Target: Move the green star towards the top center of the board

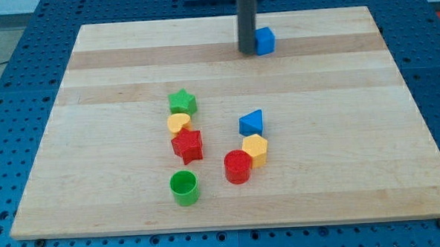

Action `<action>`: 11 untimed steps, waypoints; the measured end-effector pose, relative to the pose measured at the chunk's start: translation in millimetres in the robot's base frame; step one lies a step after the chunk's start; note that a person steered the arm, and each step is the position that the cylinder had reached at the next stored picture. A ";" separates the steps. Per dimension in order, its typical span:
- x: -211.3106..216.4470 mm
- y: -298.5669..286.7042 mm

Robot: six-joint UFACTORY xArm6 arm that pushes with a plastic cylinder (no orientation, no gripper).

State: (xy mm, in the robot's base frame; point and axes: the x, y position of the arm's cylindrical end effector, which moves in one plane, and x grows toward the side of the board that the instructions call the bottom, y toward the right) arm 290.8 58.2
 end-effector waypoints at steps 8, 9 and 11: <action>157.6 -196.2; 135.8 -194.4; 77.0 -100.0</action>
